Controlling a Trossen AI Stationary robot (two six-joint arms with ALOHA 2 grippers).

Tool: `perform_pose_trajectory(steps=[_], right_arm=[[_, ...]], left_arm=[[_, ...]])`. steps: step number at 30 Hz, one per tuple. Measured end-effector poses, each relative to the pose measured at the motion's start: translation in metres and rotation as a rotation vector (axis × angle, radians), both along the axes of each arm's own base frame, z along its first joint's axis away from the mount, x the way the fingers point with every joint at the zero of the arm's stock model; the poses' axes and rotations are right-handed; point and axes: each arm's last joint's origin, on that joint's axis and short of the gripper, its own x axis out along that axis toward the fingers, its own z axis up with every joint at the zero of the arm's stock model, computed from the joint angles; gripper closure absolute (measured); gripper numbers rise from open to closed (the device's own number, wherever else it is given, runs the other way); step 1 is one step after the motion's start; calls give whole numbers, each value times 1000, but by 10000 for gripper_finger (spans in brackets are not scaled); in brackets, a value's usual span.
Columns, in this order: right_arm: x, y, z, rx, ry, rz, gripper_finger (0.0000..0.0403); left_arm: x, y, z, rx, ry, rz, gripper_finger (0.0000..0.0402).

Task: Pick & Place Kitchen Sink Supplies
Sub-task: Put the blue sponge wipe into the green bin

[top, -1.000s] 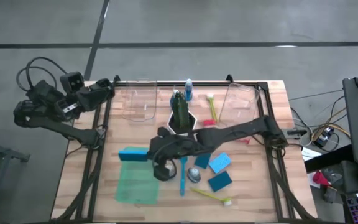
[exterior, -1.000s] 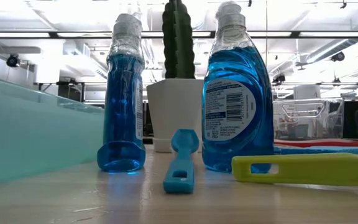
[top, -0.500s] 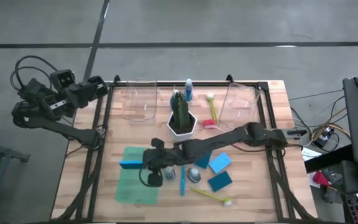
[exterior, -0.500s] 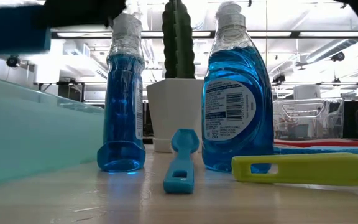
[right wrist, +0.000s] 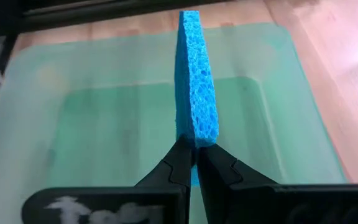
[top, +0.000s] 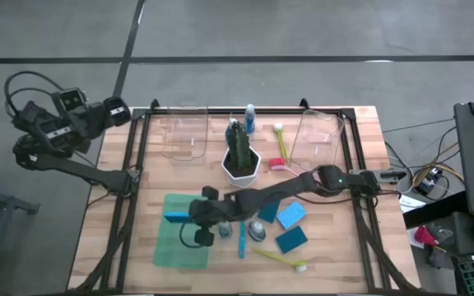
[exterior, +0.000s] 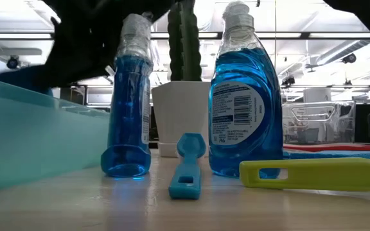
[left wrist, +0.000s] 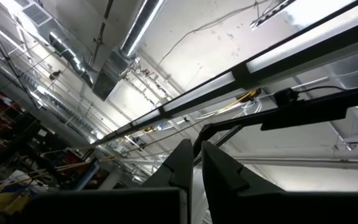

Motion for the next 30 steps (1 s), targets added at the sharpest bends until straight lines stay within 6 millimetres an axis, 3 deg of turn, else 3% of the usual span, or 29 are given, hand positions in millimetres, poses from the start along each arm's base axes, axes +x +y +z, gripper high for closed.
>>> perform_pose_trajectory(steps=[11,21,30], right_arm=[[-1,-3,-2,-7,19,-4,390],[5,-32,-2,-3,16,-61,390],[4,-33,-7,-19,37,-43,390]], left_arm=[[-1,0,1,-1,-8,0,374],[-1,0,1,-1,-5,0,374],[-1,0,1,-1,-7,0,374]])
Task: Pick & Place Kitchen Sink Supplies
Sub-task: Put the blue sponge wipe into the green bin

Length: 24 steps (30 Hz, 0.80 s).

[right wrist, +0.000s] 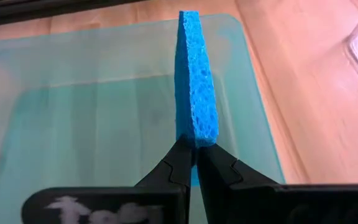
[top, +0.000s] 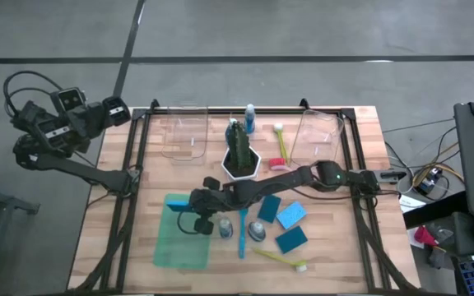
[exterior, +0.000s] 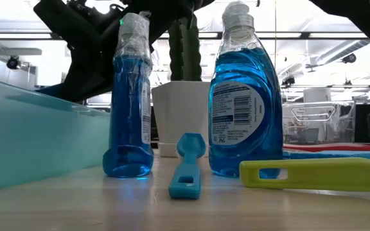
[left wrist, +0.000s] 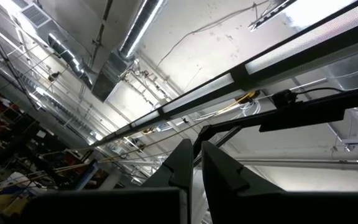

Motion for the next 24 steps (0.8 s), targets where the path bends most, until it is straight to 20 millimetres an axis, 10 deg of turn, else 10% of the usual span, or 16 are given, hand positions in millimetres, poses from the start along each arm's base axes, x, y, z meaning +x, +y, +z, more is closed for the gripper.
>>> perform_pose_trajectory(steps=[24], right_arm=[[-7,-5,-27,-10,64,4,390]], left_arm=[[0,0,0,0,-1,0,374]])
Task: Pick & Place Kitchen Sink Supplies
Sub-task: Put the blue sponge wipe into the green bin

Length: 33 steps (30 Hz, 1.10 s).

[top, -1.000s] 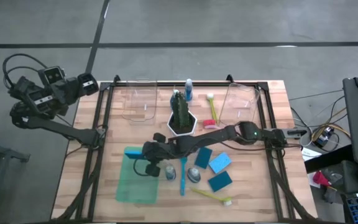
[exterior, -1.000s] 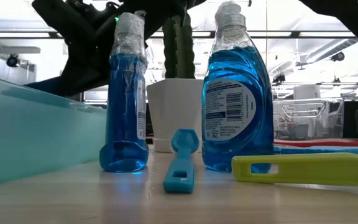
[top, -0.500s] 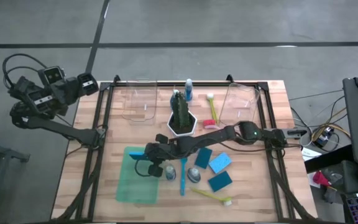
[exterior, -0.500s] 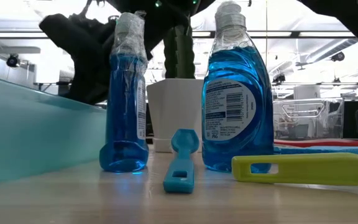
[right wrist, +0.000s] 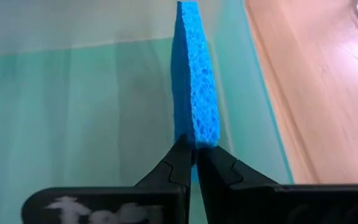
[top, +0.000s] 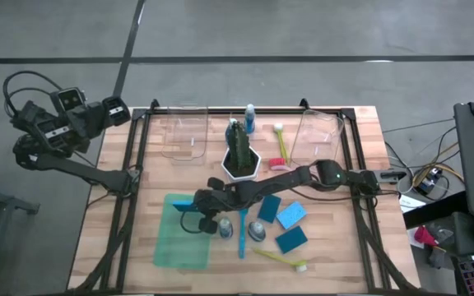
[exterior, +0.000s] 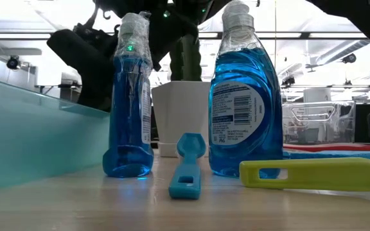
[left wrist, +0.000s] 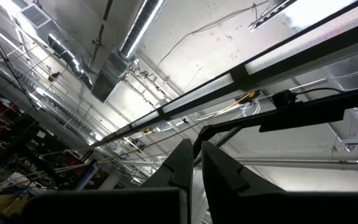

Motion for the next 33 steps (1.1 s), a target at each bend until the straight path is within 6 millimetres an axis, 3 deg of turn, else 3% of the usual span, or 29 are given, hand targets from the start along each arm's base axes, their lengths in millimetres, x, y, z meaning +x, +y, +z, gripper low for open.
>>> perform_pose_trajectory(steps=[6,16,25,33], right_arm=[[-2,1,-6,-2,13,37,385],[-3,1,-8,11,18,44,314],[-3,2,-8,14,14,44,282],[3,3,14,8,-27,55,260]], left_arm=[[0,0,0,0,0,0,374],[0,0,0,-2,0,-1,374],[0,0,0,-2,0,-2,374],[0,0,0,-2,0,-2,374]])
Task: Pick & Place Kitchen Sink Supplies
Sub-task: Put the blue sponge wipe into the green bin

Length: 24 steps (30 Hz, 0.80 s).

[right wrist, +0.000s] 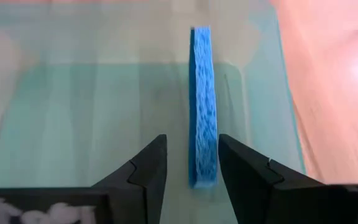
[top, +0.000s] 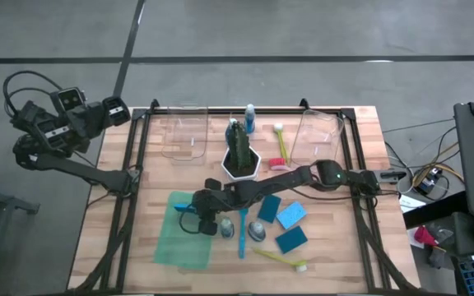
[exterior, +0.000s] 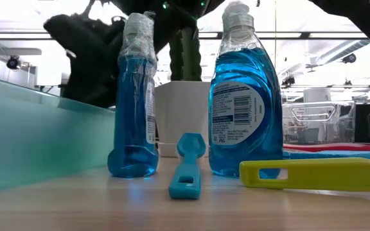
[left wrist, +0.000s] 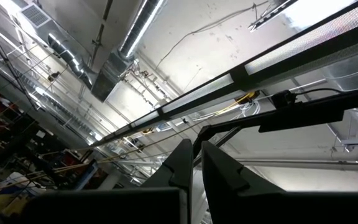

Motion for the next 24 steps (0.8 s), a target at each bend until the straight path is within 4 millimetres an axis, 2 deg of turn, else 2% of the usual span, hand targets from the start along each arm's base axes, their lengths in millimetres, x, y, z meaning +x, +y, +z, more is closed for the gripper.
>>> perform_pose_trajectory(steps=[6,14,20,24], right_arm=[[2,0,17,-8,-9,9,250],[1,-1,52,-27,-33,29,248],[-7,-3,86,-26,-37,33,260],[-20,-3,111,-28,10,42,272]], left_arm=[[0,0,0,0,0,0,374],[0,0,0,5,1,5,374],[1,0,-2,20,6,16,374],[3,0,-2,21,12,16,374]])
